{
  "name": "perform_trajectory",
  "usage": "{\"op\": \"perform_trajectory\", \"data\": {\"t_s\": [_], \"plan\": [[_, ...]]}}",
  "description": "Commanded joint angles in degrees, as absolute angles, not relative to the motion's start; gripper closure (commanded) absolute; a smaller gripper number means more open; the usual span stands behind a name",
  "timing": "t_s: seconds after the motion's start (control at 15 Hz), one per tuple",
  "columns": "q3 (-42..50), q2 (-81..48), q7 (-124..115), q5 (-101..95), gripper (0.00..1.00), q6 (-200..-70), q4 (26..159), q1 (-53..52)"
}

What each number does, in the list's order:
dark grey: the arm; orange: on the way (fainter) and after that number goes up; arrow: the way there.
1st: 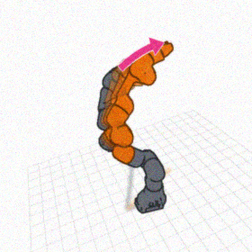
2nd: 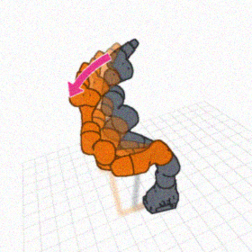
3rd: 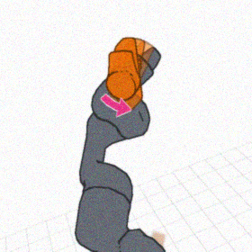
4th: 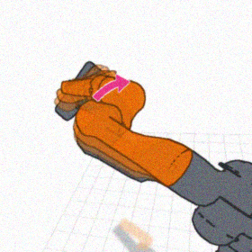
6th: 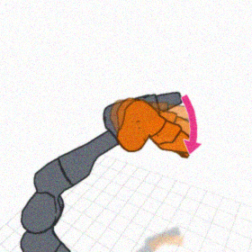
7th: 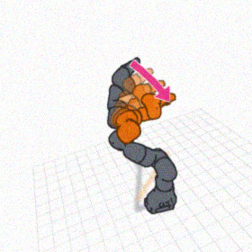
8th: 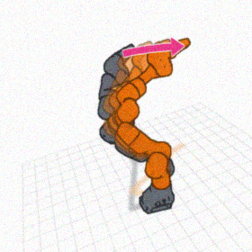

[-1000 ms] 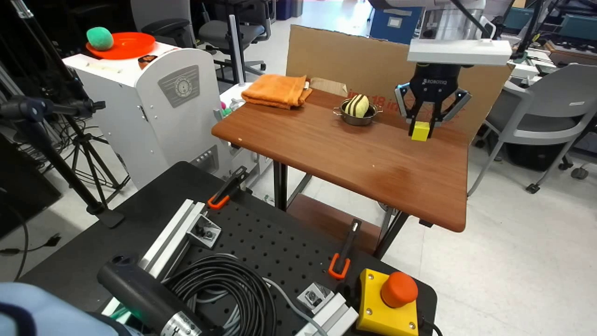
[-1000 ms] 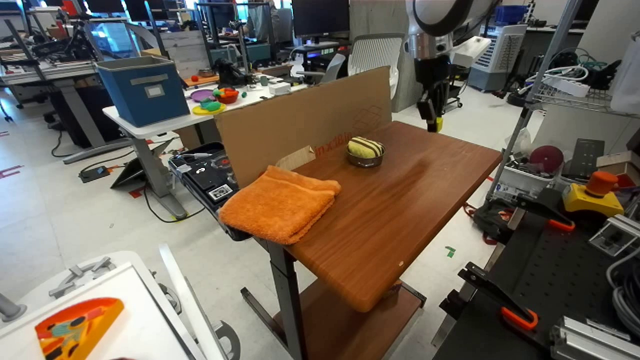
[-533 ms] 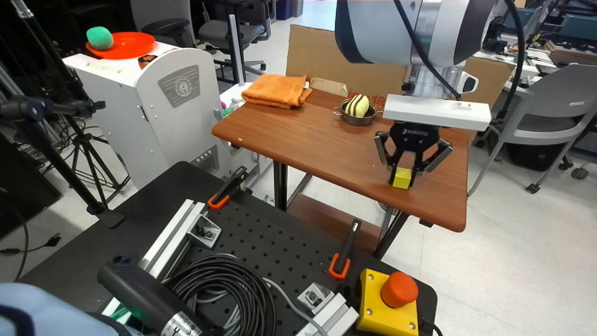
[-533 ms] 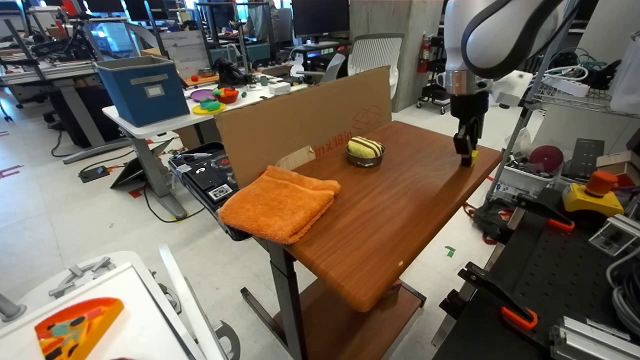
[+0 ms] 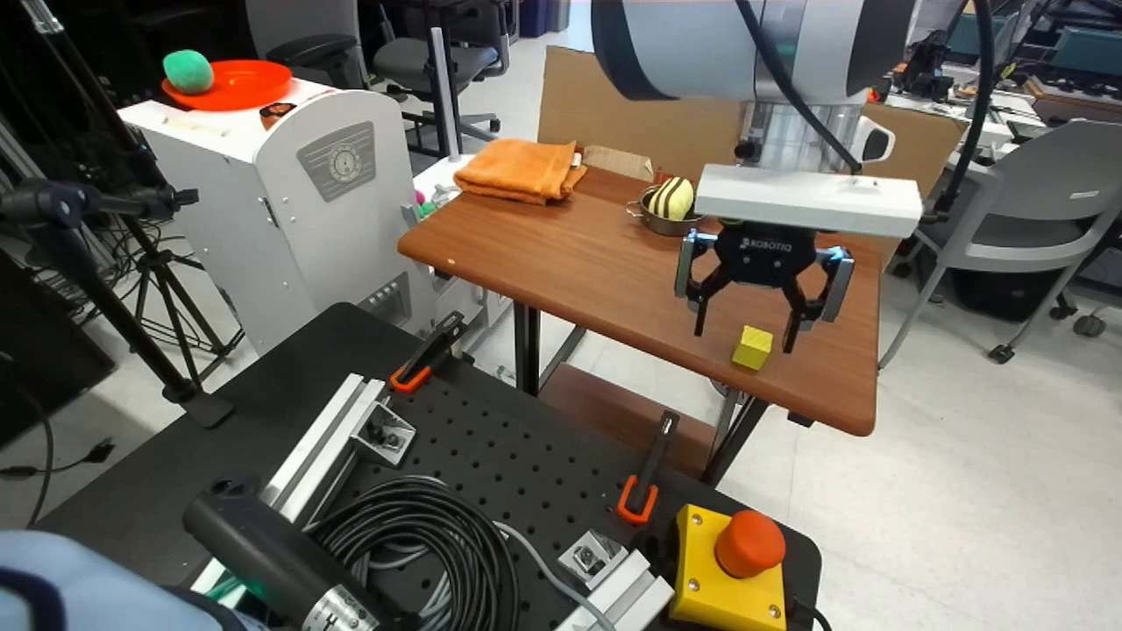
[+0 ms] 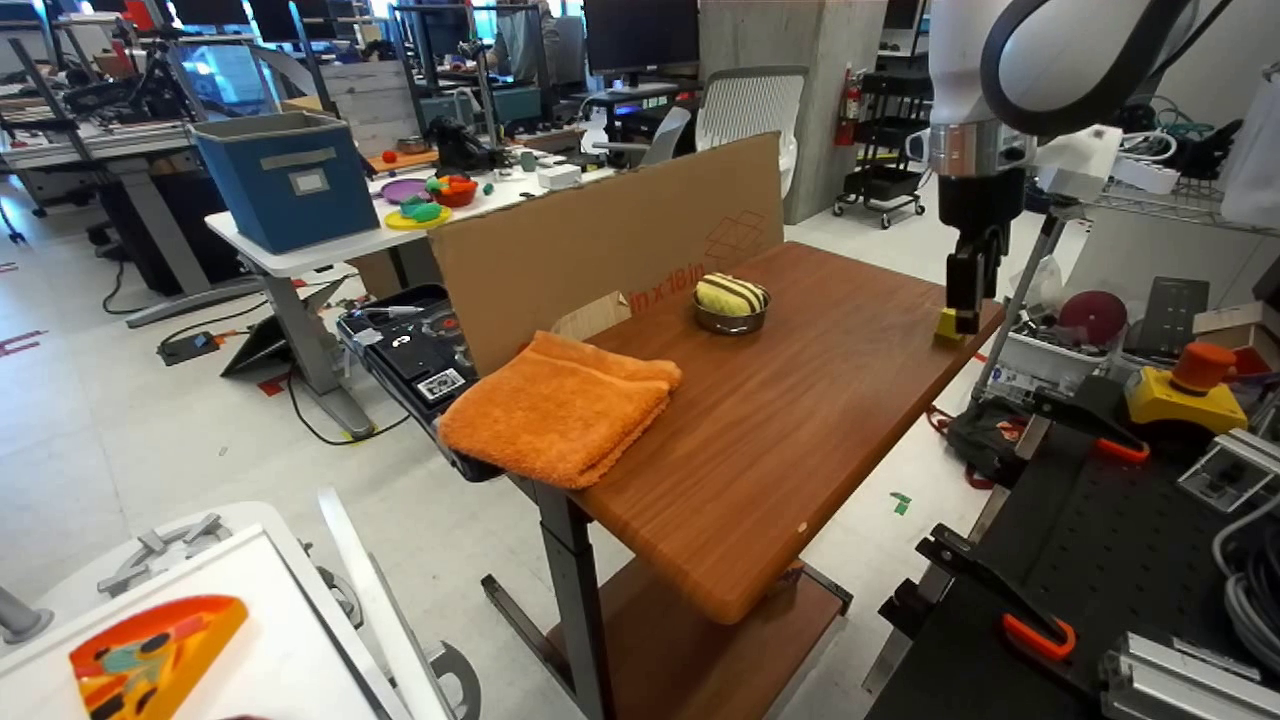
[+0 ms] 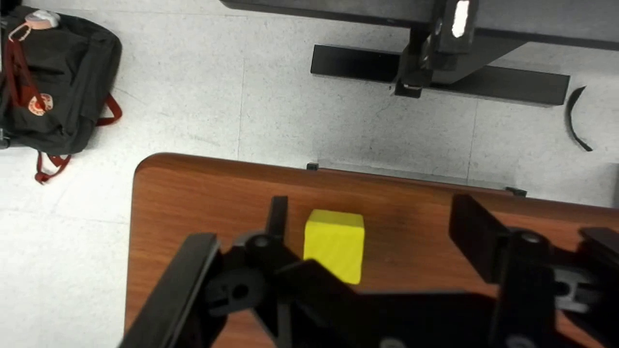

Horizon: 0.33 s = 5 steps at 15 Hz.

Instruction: Move the cube forward

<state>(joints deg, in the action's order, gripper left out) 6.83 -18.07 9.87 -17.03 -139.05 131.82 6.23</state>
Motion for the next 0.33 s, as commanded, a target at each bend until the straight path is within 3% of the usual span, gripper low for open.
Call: {"op": "perform_trajectory", "data": {"t_s": [0.0,0.07,0.27], "plan": [[7.51,-8.14,4.82,-19.67,0.00,-130.00,135.05,3.38],[6.68,-14.11,8.26,-17.44,0.00,-134.69,132.49,5.28],[6.44,-9.15,6.10,-18.04,0.00,-130.19,133.69,4.31]]}}
